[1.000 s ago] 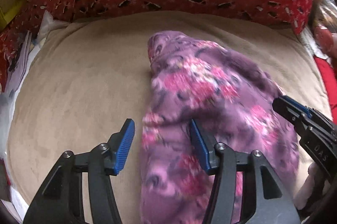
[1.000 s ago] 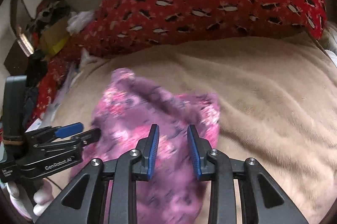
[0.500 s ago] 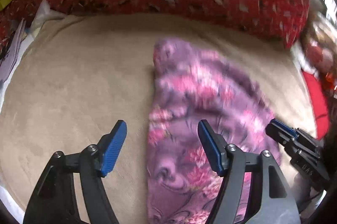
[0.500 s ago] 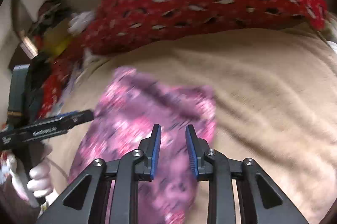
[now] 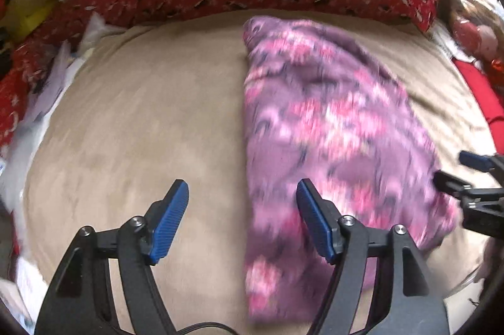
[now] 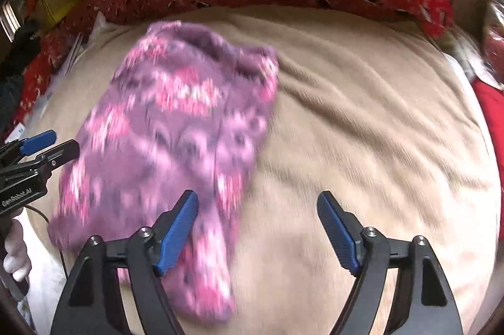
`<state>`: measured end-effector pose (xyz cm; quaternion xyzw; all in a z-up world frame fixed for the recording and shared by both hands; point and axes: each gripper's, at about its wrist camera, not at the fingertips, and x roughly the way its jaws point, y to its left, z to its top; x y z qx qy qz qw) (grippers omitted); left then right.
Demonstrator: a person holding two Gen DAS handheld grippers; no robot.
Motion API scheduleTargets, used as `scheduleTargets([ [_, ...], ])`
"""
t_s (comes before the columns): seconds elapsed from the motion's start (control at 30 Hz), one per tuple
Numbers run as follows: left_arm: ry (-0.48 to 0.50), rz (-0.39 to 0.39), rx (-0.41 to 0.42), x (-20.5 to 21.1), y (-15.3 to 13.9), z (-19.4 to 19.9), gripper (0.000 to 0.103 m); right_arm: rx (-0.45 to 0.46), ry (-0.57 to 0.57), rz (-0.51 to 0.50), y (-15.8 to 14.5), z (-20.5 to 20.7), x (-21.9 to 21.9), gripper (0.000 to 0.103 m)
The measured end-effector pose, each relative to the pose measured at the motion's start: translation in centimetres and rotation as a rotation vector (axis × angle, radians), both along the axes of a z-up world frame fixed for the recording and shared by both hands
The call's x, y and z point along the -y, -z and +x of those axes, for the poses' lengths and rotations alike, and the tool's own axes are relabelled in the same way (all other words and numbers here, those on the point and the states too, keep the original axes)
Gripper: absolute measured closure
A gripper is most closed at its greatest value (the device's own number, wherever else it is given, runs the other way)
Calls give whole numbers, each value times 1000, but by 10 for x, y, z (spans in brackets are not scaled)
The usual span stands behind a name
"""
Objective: Fold small clothes
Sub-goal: 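Release the folded strip with both grippers and withdraw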
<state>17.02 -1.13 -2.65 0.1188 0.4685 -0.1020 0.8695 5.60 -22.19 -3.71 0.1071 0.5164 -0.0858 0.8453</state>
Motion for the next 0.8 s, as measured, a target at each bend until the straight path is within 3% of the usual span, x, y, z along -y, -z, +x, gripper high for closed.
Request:
scheduleTargets([
  [0.27,-14,101,33,-7,-4,-50,32,40,4,-85,-28,-59,-30,14],
  [0.8,46,36,19,-1,-26,-108,28,66,37,-29,-42,-81,-41,14],
])
